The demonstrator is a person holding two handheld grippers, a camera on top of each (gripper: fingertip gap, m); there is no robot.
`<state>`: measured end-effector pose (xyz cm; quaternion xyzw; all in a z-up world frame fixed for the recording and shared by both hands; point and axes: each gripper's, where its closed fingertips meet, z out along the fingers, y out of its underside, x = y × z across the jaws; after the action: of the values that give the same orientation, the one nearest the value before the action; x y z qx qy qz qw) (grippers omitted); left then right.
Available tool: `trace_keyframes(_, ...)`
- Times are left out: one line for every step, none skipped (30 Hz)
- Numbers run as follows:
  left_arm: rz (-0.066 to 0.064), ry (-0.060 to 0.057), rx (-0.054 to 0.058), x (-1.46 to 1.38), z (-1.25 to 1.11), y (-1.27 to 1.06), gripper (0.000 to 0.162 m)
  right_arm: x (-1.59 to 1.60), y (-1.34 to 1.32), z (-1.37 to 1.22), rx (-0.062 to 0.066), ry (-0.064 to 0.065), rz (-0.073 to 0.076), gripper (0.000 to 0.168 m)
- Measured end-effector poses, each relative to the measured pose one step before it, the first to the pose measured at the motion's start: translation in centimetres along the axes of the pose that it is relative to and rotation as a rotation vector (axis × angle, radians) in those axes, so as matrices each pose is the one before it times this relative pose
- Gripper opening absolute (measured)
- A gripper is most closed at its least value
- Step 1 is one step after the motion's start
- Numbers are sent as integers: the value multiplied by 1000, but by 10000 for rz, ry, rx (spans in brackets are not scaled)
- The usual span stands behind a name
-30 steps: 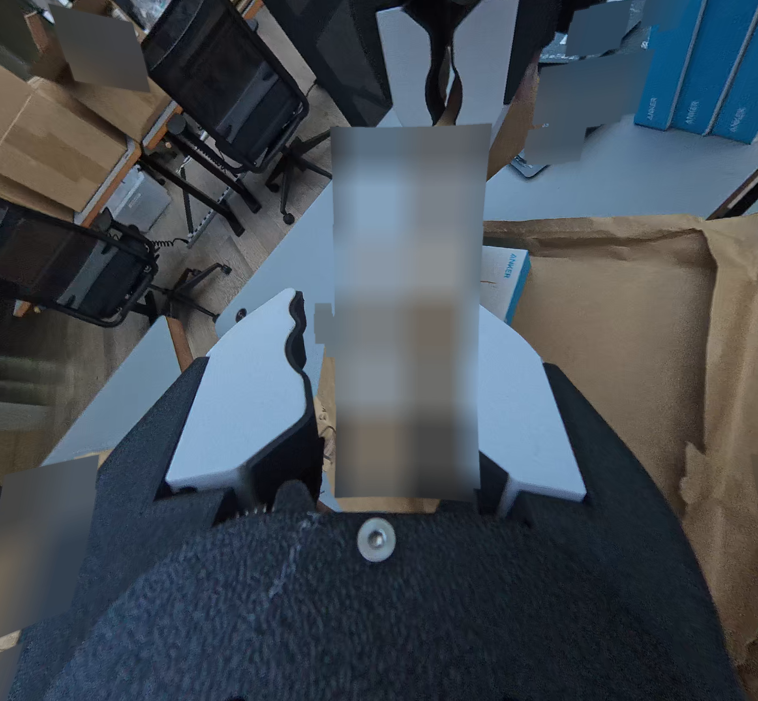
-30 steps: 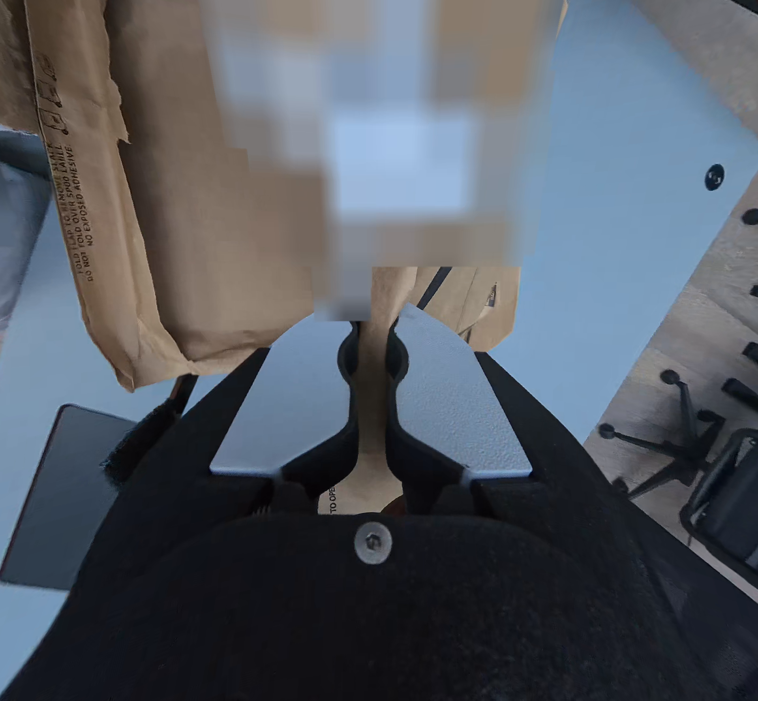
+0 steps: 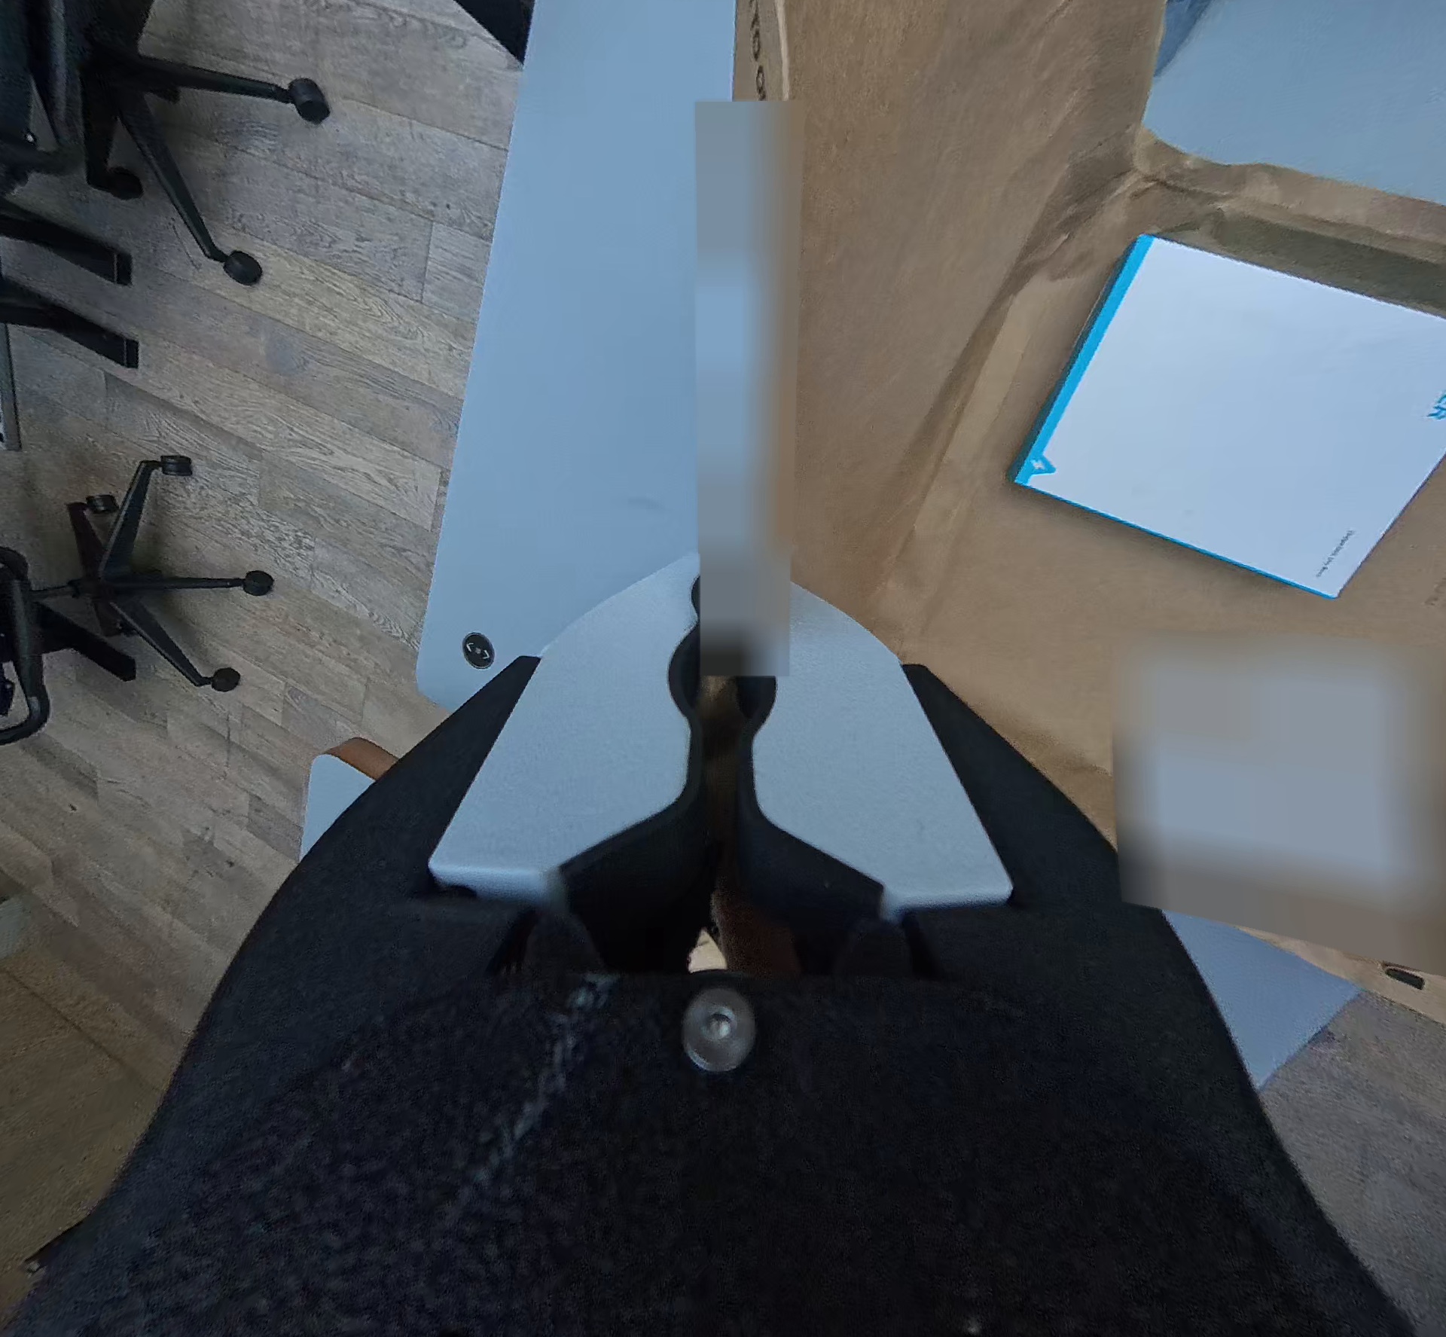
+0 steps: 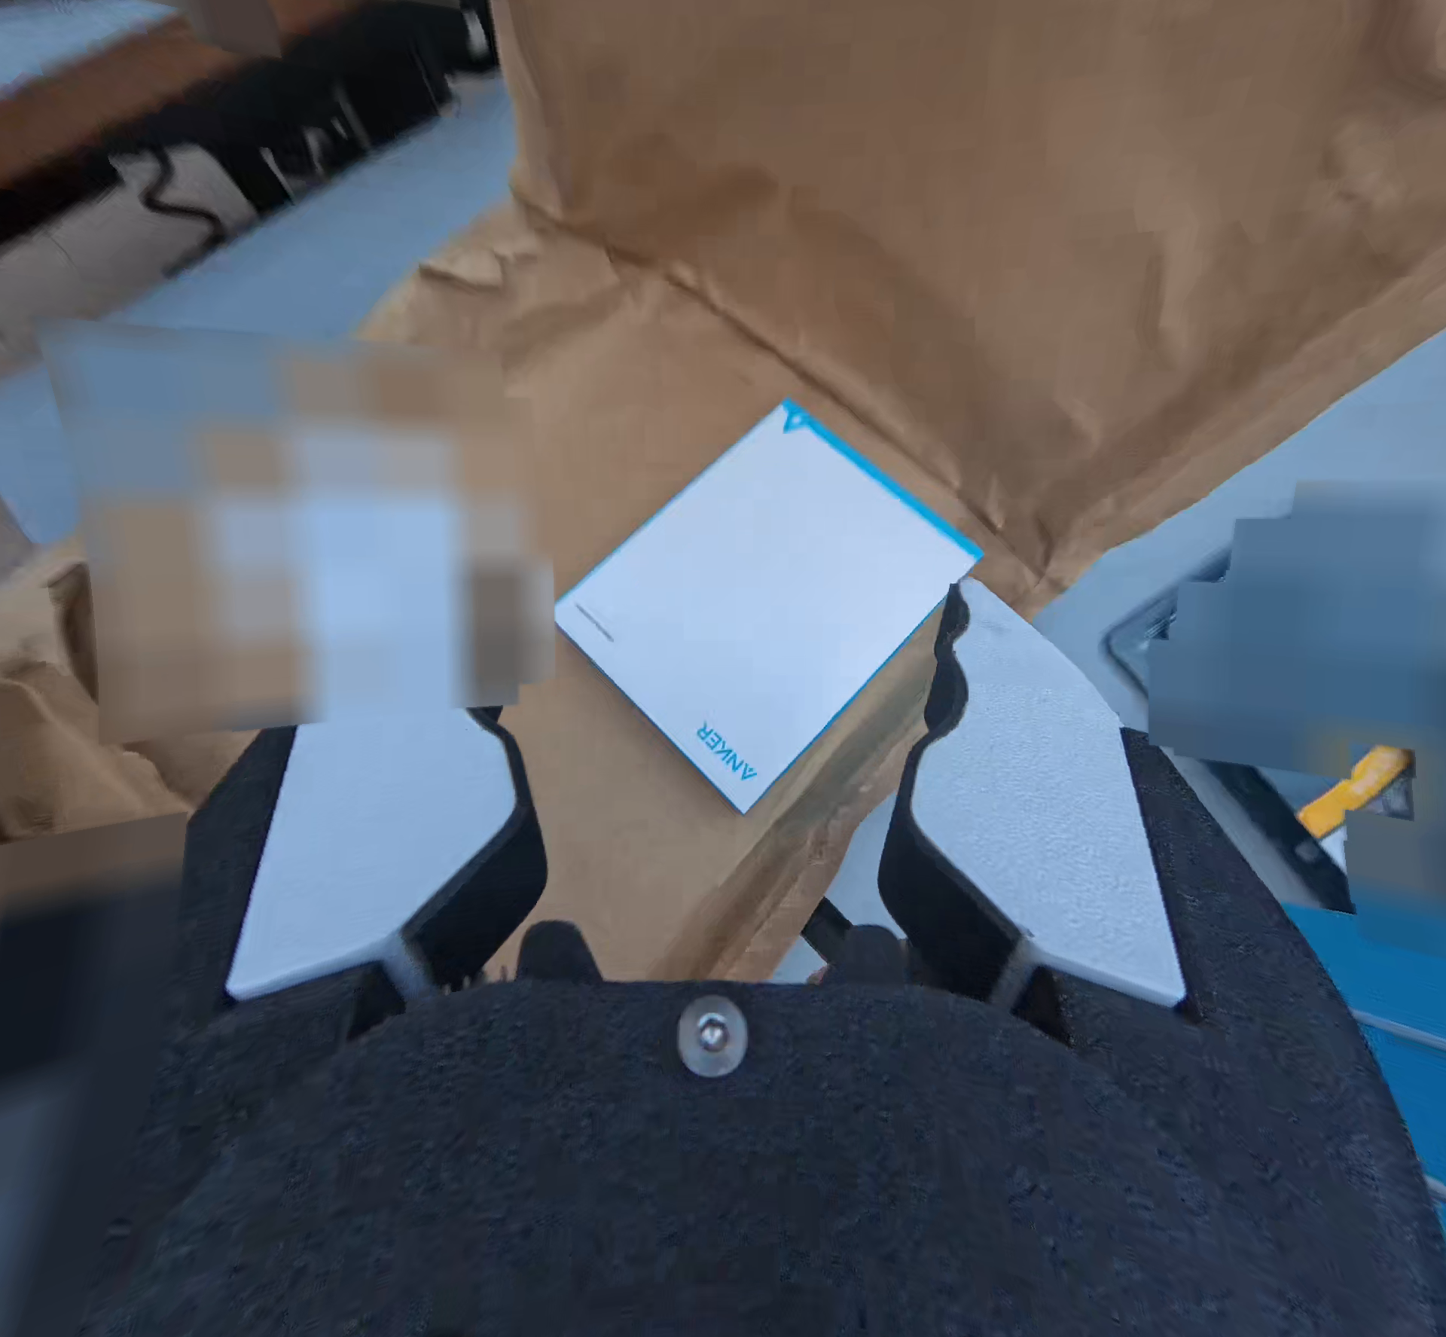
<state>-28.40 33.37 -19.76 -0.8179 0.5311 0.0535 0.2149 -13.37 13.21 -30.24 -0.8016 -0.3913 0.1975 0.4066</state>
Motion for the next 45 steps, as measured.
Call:
trace_keyframes(73,13,-164,-696,442,-119,1,88,1962,2844,-794,151,86,109)
trace_keyframes(-3,47,-145,-593,454,-99,1,279,1001,3045,-672,75,200,111)
trace_keyframes(-19,-2,-126,-611,417,-98,1,221,268,3104,-666,-104,336,115)
trace_keyframes(18,-83,-132,-642,416,-50,0,267,-391,2973,-591,-93,208,115)
trace_keyframes(53,-105,-141,-582,399,18,0,537,-720,2717,-536,160,-115,115)
trace_keyframes(58,-162,-141,-567,364,73,0,543,-606,2407,-631,280,-443,115)
trace_keyframes(111,-275,-145,-623,331,147,0,430,-378,1997,-685,281,-607,115)
trace_keyframes(185,-267,-183,-500,293,313,0,360,-167,1467,-640,284,-657,115)
trace_keyframes(184,-234,-178,-420,252,440,0,232,75,978,-552,192,-639,111)
trace_keyframes(77,-173,-57,-330,197,392,0,-117,246,592,-388,-86,-329,106)
trace_keyframes(-19,-22,19,-137,164,416,0,-274,155,177,-149,-271,92,103)
trace_keyframes(-180,41,119,-103,106,377,0,-119,187,-134,-57,-143,63,102)
trace_keyframes(-234,61,128,-111,76,441,0,-279,538,-183,-191,-108,-171,102)
trace_keyframes(-132,39,35,-150,94,588,0,-509,907,-150,-320,-143,-305,102)
trace_keyframes(-30,-65,-24,-283,110,666,0,-508,912,-222,-241,-52,-301,102)
trace_keyframes(26,-120,-81,-337,114,722,0,-587,907,-293,-166,-43,-323,102)
trace_keyframes(1,-35,-67,-201,146,682,0,-720,982,-285,-157,-71,-398,102)
trace_keyframes(-20,-140,-46,-357,66,608,0,-771,1028,-333,-151,-45,-395,101)
trace_keyframes(117,-274,-120,-589,-2,730,0,-875,1178,-292,-150,-72,-368,101)
trace_keyframes(33,-75,-35,-383,-3,662,0,-957,1292,-230,-96,-76,-355,101)
trace_keyframes(-138,47,85,-275,-37,515,0,-881,1445,-216,-97,-2,-303,102)
trace_keyframes(-174,84,71,-232,-30,524,0,-812,1517,-257,-74,28,-243,102)
trace_keyframes(-129,43,52,-251,19,507,0,-669,1459,-289,-18,94,-175,102)
trace_keyframes(-118,169,116,-19,90,324,0,-342,1104,-408,183,208,-67,103)
trace_keyframes(-159,69,119,-58,110,148,0,-38,658,-645,353,271,39,103)
trace_keyframes(36,-163,109,-285,116,-31,0,123,322,-859,352,229,82,102)
trace_keyframes(190,-209,-116,-284,166,85,0,214,147,-940,213,152,115,102)
trace_keyframes(234,-119,-253,-206,196,169,0,519,343,-850,-106,244,241,102)
trace_keyframes(186,-31,-189,-199,119,93,0,767,549,-577,-212,256,428,102)
trace_keyframes(-70,104,11,-123,1,-164,0,875,532,-213,-38,182,603,102)
trace_keyframes(-204,218,115,12,-106,-288,0,995,599,89,50,167,756,102)
trace_keyframes(-210,185,108,-17,-147,-208,0,967,761,206,-13,109,773,102)
trace_keyframes(-85,104,2,-73,-88,30,0,961,946,86,-120,85,745,102)
trace_keyframes(103,-113,-113,-320,-10,294,0,906,1054,-57,-136,108,636,102)
trace_keyframes(153,-256,-151,-552,62,430,0,812,1054,-182,-13,135,528,102)
trace_keyframes(173,-165,-145,-498,114,503,0,732,1076,-235,42,102,575,102)
trace_keyframes(38,-80,-134,-467,117,505,0,508,1069,-245,48,-60,565,102)
trace_keyframes(103,-331,-178,-929,64,584,0,137,1162,-173,-75,-184,392,102)
trace_keyframes(153,-346,-158,-1072,16,557,0,24,1408,65,-307,-64,234,98)
trace_keyframes(18,-195,-90,-995,24,429,0,-93,1531,383,-390,-35,80,94)
trace_keyframes(-43,-200,34,-1114,-46,192,0,-441,1430,622,-311,-197,47,93)
trace_keyframes(-83,-219,-29,-1251,-83,137,0,-123,869,517,9,73,18,93)
trace_keyframes(-160,-237,10,-1291,-139,-73,0,74,349,142,215,222,-229,92)
trace_keyframes(-53,-270,-90,-1261,-174,-88,0,-21,144,-29,172,109,-239,93)
trace_keyframes(-101,-324,0,-1193,-253,-322,0,-37,54,-57,95,42,-20,94)
